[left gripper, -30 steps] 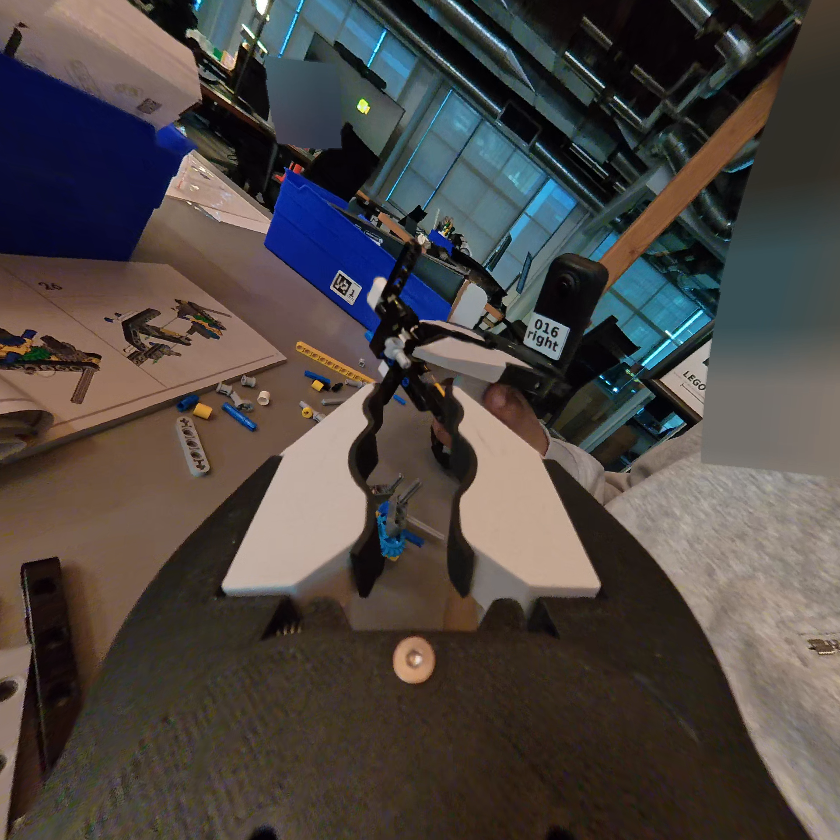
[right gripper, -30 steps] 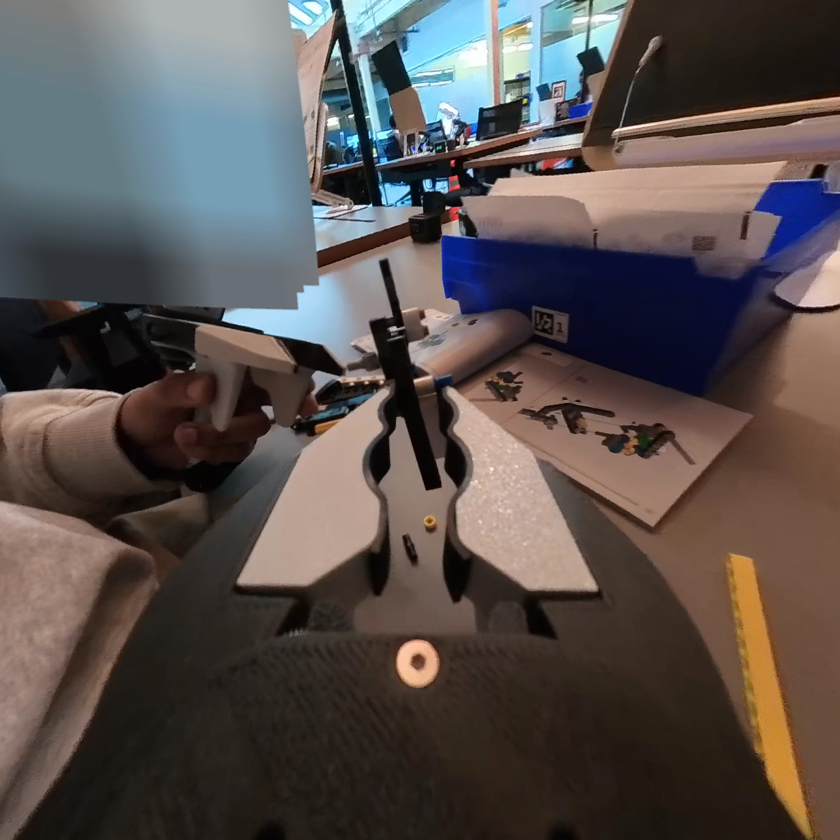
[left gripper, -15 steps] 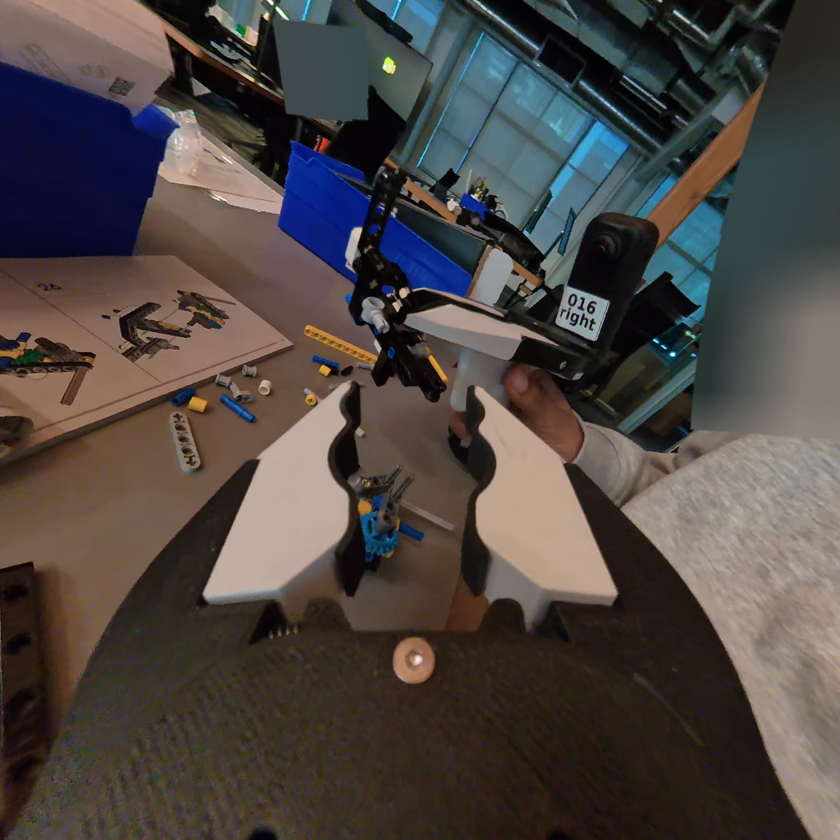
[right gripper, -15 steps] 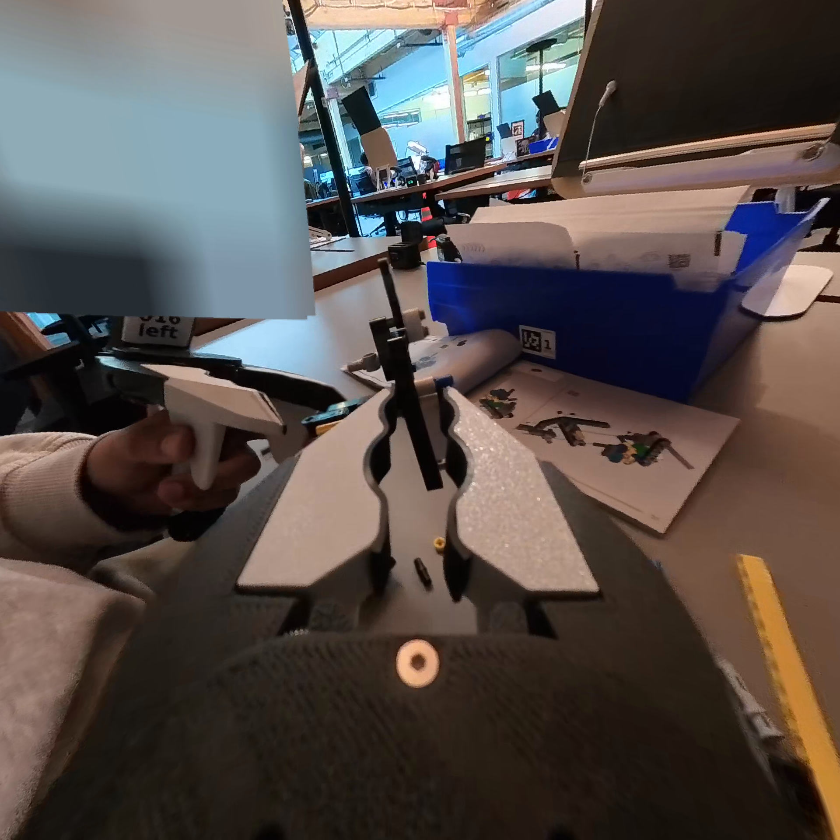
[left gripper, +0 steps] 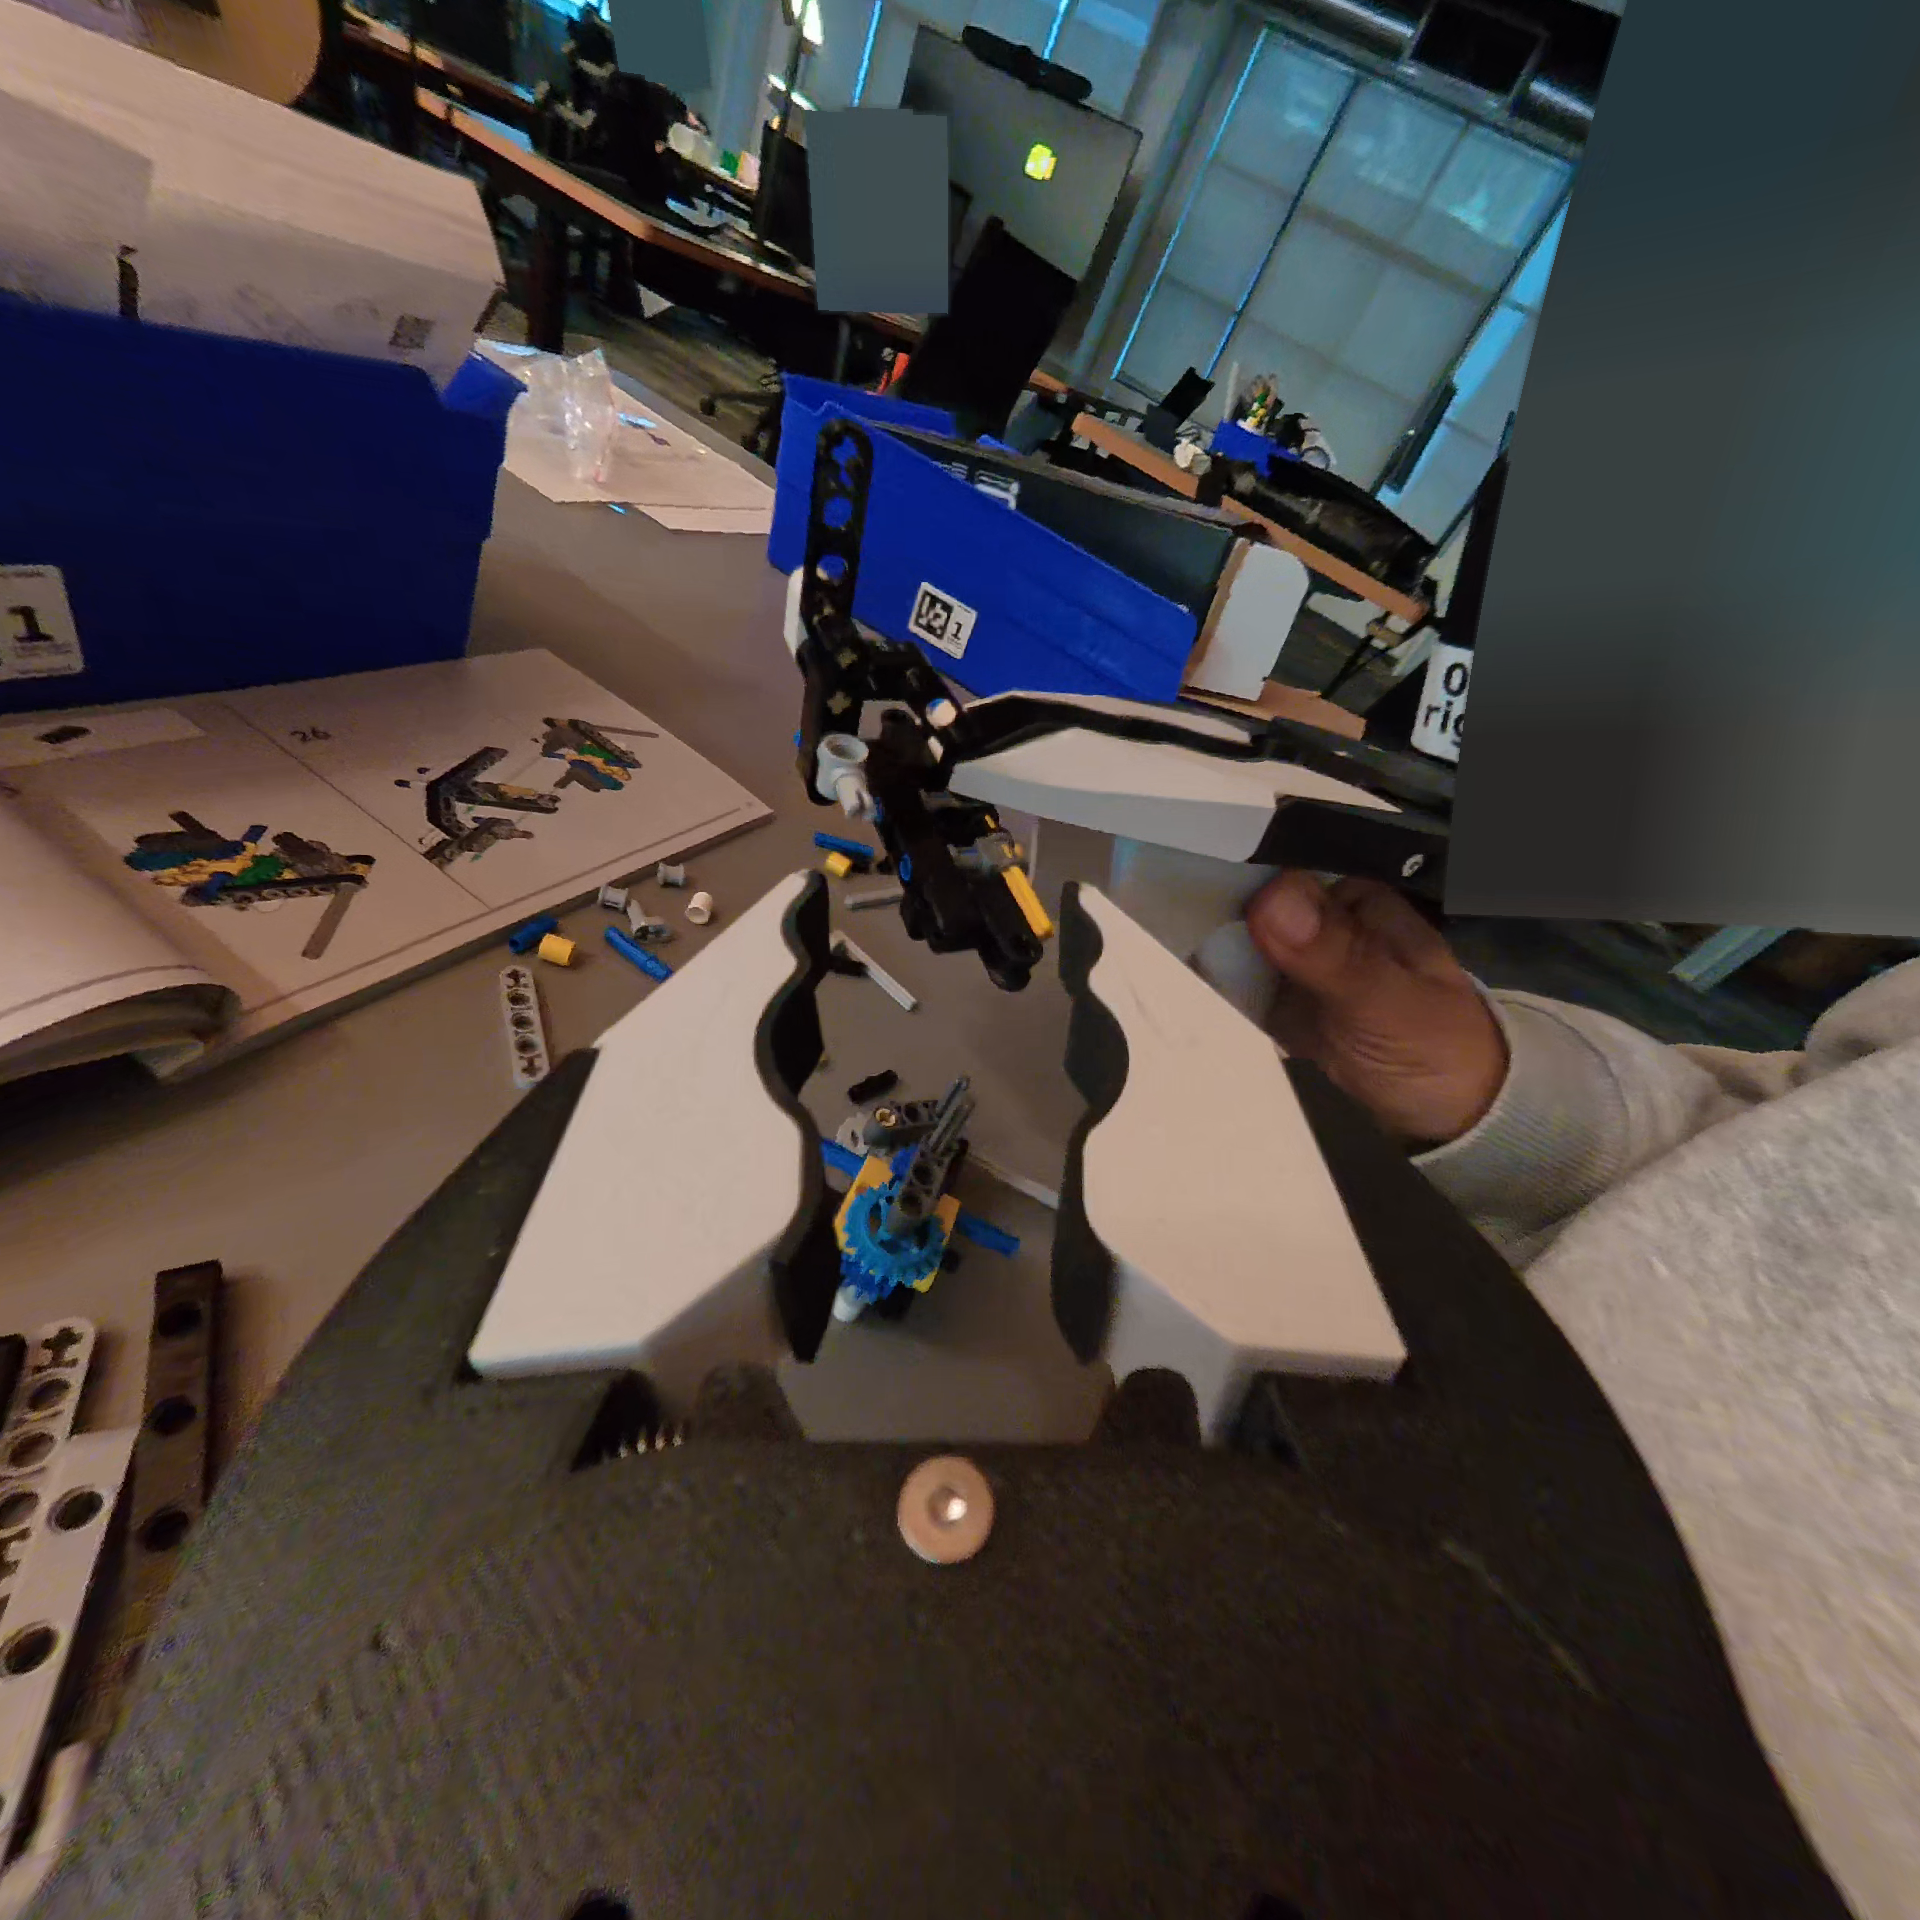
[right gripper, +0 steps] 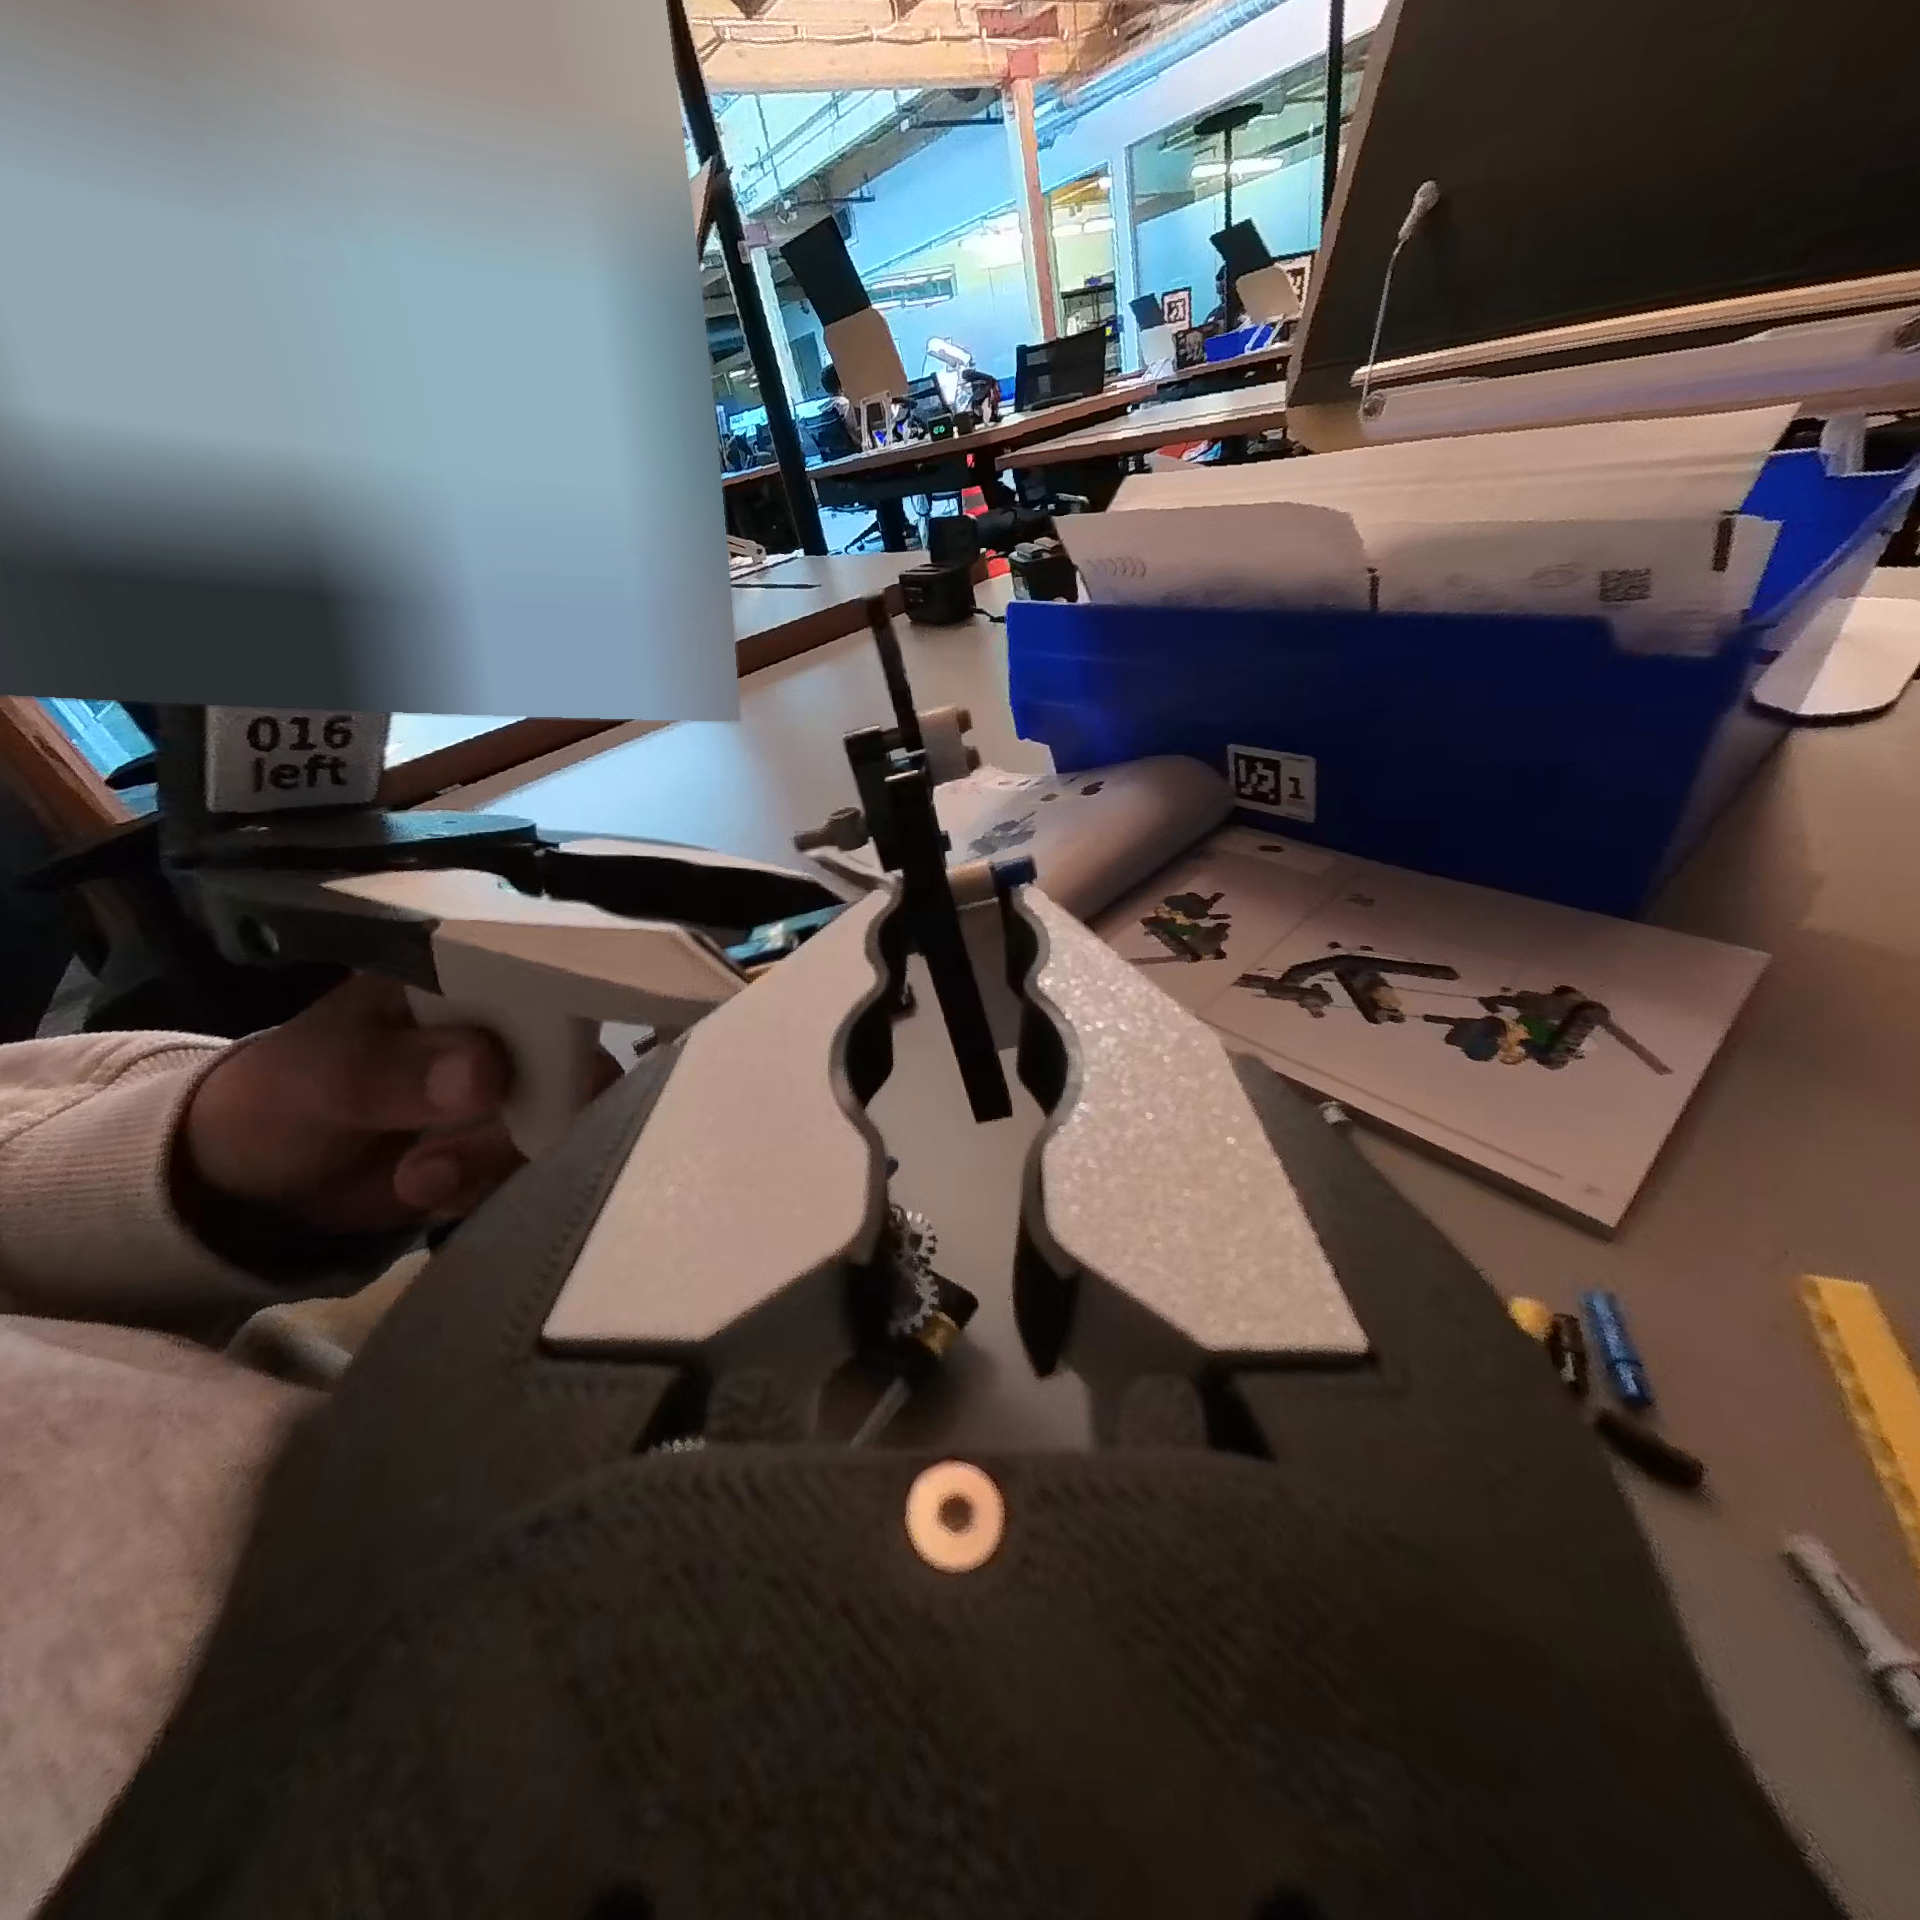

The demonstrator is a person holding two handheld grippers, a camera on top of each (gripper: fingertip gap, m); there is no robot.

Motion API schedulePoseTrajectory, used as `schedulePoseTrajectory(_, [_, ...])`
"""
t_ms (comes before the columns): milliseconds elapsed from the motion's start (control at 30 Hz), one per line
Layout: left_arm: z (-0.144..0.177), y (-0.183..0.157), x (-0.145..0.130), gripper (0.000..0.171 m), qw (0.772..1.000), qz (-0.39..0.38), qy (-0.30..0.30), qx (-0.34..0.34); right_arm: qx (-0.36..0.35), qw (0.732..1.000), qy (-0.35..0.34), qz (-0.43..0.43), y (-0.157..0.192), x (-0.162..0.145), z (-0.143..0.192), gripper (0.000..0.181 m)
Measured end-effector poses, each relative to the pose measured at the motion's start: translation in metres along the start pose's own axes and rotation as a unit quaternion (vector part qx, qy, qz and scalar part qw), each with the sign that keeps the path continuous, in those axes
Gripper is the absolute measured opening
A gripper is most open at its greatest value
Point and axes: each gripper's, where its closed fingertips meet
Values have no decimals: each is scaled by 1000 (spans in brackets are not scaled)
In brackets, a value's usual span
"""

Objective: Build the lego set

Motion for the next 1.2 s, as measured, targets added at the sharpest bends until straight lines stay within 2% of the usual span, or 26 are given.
schedulePoseTrajectory(167, [-1,-1,3,42,999,-19,-7,25,-26,999,-18,11,2,3,-1,16])
schedulePoseTrajectory(433, [3,4,9,30,997,-44,-20,63,-38,999,-22,31,10,-1,-4,16])
schedulePoseTrajectory(567, [5,4,10,24,997,-41,-24,59,-37,999,-22,30,11,-2,-5,16])
schedulePoseTrajectory(1200, [6,10,9,23,997,-34,-27,58,-10,1000,-10,-13,10,-6,-4,22])
Point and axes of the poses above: each gripper's, where its closed fingertips meet, z back along the fingers, x out of its top, y = z × x across the jaws, and after that the axes turned 14 degrees about -z, right-handed
